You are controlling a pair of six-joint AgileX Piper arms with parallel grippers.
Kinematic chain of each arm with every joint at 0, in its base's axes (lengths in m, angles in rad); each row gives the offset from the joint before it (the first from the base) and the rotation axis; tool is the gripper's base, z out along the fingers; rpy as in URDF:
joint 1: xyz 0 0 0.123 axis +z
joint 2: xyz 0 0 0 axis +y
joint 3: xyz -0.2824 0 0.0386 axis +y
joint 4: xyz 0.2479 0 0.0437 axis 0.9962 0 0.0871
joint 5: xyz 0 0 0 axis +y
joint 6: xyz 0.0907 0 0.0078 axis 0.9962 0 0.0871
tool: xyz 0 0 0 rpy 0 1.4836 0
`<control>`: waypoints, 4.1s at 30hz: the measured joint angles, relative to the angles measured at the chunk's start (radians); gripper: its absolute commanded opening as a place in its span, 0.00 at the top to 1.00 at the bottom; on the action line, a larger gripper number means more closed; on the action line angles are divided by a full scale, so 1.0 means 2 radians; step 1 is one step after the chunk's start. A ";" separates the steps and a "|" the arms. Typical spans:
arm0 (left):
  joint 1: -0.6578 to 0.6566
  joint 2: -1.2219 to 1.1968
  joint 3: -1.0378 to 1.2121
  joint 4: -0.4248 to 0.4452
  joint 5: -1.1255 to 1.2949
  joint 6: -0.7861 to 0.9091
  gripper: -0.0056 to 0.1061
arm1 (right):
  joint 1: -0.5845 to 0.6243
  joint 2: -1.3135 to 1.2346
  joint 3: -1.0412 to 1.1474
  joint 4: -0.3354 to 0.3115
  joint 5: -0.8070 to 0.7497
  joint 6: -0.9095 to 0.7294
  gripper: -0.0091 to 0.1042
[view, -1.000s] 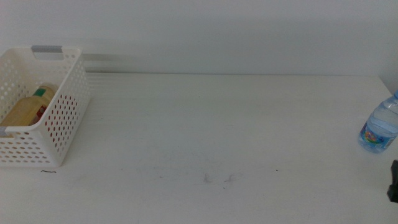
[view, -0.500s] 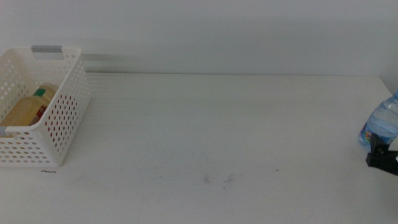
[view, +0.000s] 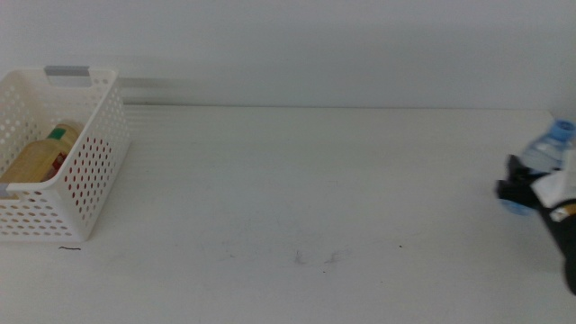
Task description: Use arms to grab the bottles and put them into the dustbin to the left of the table.
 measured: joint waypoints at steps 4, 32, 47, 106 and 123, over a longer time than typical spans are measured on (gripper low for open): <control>0.000 0.000 0.000 0.001 0.000 0.000 0.11 | 0.097 -0.001 -0.033 0.021 0.031 -0.018 0.94; 0.000 0.000 0.000 0.003 0.000 0.000 0.11 | 0.293 -0.010 -0.328 0.014 0.548 0.035 0.12; 0.000 0.000 0.000 0.003 0.000 0.000 0.11 | 0.293 -0.361 -0.292 0.007 0.821 0.053 0.17; -0.052 0.423 0.344 0.297 -0.983 -0.421 0.11 | 0.293 -0.361 -0.289 0.022 0.829 0.055 0.17; -0.041 0.573 0.209 0.297 -0.979 -0.412 0.38 | 0.293 -0.361 -0.289 0.022 0.829 0.055 0.17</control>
